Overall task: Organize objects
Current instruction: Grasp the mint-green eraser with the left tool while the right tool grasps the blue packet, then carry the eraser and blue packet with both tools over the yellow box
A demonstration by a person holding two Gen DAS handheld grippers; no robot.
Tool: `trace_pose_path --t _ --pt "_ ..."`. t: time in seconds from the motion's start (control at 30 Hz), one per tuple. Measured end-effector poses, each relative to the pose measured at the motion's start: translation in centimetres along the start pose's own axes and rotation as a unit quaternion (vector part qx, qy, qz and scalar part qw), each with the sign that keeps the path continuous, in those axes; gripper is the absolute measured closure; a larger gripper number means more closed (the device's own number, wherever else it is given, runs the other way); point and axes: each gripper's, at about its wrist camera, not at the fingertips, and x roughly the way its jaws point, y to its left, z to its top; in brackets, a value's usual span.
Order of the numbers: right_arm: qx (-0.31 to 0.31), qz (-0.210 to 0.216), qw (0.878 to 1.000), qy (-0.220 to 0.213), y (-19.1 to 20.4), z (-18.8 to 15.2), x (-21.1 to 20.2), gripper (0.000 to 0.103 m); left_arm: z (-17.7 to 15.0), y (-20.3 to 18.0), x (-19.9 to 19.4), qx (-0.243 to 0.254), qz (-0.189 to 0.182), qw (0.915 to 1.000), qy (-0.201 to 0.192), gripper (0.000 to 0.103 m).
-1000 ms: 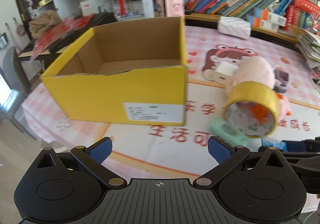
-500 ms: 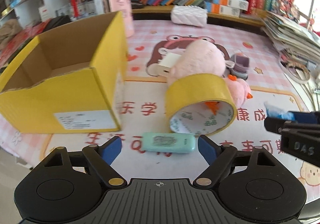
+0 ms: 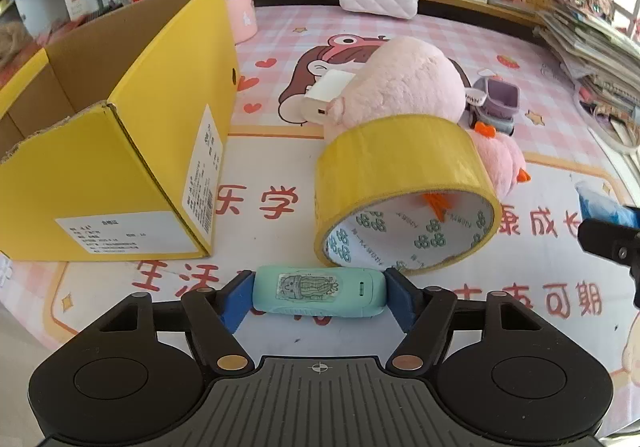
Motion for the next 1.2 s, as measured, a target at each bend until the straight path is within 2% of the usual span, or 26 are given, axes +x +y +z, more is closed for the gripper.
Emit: trace_pose_path --t 0.3,0.47,0.67,0.9,1.2 --pt "0.004 0.014 1.0 0.002 0.9 0.2 0.3 0.066 0.0 0.9 -3.0 -0.012 -0.008 0.9992 -0.038 0.034" --pt "-0.001 0.02 1.0 0.006 2.6 0.1 0.2 0.066 -0.4 2.4 -4.7 -0.03 -0.026 0.9979 -0.052 0.034" --pt "-0.003 0.011 1.0 0.003 5.2 -0.4 -0.9 0.066 -1.2 4.6 -6.2 -0.025 -0.04 0.9961 -0.074 0.034" --pt "0.003 -0.003 1.0 -0.003 9.4 -1.3 -2.8 0.066 -2.7 8.7 -8.1 -0.019 -0.052 0.9944 -0.09 0.034" --pt "-0.002 0.011 1.0 0.002 16.9 -3.2 -4.6 0.066 -5.6 15.0 -10.9 -0.022 -0.043 0.994 -0.099 0.034"
